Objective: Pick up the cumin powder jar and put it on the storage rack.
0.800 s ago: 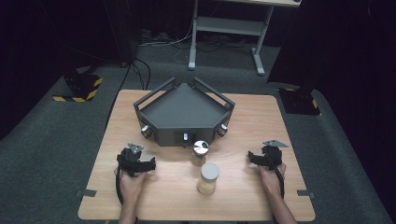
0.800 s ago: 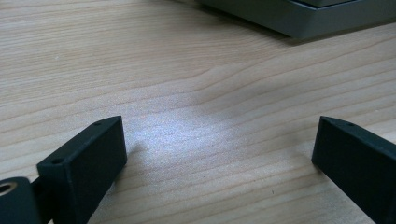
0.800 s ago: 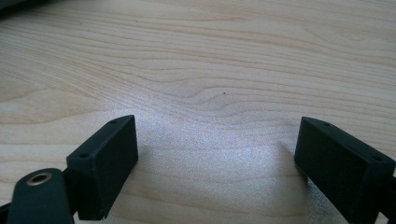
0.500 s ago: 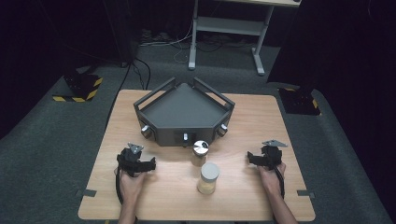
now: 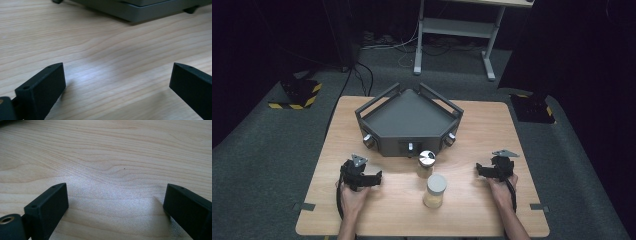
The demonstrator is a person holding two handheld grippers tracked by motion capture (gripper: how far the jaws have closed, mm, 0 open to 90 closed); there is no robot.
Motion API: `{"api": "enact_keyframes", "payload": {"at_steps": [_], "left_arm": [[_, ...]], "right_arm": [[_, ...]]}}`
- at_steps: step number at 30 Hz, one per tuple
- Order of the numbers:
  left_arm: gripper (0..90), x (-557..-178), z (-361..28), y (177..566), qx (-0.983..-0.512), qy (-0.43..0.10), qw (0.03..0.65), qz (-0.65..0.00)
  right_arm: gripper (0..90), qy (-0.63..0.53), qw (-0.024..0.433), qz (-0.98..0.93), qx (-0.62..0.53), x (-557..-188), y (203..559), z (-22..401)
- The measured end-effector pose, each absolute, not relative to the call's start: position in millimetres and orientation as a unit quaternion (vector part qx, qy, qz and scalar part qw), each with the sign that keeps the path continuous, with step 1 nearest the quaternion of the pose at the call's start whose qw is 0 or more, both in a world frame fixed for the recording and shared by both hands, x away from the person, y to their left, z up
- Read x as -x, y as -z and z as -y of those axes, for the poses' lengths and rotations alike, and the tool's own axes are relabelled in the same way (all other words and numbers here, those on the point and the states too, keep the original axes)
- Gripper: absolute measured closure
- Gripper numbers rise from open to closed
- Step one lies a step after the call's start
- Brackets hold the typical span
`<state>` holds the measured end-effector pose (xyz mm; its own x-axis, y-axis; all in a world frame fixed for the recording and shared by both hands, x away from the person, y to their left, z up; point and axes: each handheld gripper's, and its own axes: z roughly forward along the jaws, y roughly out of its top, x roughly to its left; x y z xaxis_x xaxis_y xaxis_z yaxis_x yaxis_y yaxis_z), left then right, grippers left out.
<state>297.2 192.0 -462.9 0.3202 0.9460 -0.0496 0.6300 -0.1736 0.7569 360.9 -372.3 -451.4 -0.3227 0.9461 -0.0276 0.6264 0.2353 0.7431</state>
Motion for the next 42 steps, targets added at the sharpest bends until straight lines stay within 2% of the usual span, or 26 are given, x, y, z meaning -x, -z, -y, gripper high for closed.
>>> {"api": "enact_keyframes", "payload": {"at_steps": [10,20,28,30,42], "left_arm": [[0.5,-296.3,-174.9,454.8,-0.77,-0.204,0.369,-0.479],[1.6,-293.5,-149.4,438.6,-0.803,-0.186,0.408,-0.393],[2.0,-295.4,-132.9,432.5,-0.807,-0.167,0.434,-0.364],[2.0,-299.0,-130.5,426.4,-0.82,-0.175,0.422,-0.344],[4.7,-304.9,-109.8,410.6,-0.825,-0.205,0.421,-0.318]], "right_arm": [[5.8,-0.322,0.251,-0.747,-0.525,-360.0,451.5,371.0],[5.9,-0.322,0.25,-0.746,-0.527,-360.2,451.5,371.2],[5.9,-0.322,0.25,-0.746,-0.527,-360.2,451.5,371.3],[5.9,-0.322,0.249,-0.746,-0.527,-360.2,451.5,371.2],[6.2,-0.323,0.249,-0.746,-0.526,-360.2,451.5,371.6]]}}
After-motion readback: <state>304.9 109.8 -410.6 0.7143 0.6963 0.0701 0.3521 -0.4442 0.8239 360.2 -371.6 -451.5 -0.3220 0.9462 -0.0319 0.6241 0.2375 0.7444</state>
